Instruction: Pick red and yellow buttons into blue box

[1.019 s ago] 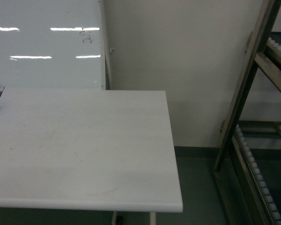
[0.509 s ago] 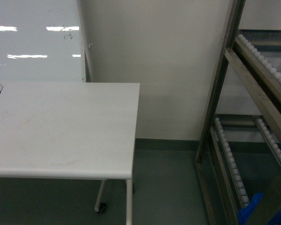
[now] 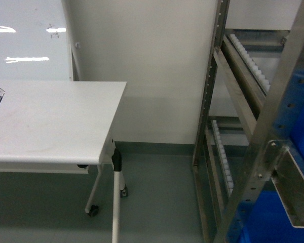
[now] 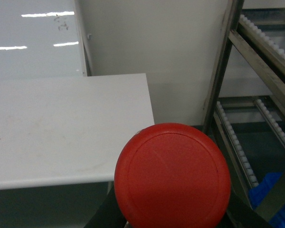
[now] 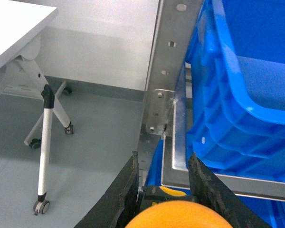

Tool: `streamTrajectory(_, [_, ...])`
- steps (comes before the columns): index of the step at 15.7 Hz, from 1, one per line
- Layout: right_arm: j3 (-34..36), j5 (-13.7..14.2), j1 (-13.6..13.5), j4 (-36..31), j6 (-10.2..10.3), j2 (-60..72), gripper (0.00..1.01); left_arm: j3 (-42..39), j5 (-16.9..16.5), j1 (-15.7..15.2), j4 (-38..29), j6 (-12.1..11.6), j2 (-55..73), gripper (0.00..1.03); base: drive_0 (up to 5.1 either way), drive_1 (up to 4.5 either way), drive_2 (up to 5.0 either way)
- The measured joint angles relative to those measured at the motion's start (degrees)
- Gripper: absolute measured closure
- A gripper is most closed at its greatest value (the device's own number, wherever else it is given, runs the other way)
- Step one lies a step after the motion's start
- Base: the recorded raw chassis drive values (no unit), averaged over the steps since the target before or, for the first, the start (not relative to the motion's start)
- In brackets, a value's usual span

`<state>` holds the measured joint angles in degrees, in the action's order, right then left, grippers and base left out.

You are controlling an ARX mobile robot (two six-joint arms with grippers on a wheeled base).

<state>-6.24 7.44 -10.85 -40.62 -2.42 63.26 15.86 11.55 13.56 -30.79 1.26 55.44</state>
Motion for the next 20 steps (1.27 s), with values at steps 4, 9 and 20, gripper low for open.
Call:
streamTrajectory(4, [0.0, 0.02, 0.0, 0.04, 0.0, 0.0, 0.72, 0.0, 0.0, 0.0, 0.17, 0.0, 0.02, 0.79, 4.6, -4.06, -0.3])
streamTrajectory(9, [0.0, 0.02, 0.0, -0.04, 0.02, 0.0, 0.72, 0.0, 0.0, 0.0, 0.26, 0.0, -0.04, 0.79, 4.6, -4.0, -0.4])
streamTrajectory(20, [0.0, 0.07, 0.0, 0.02, 0.0, 0.02, 0.72, -0.02, 0.0, 0.0, 0.17, 0.0, -0.02, 0.79, 4.7, -3.81, -0.7])
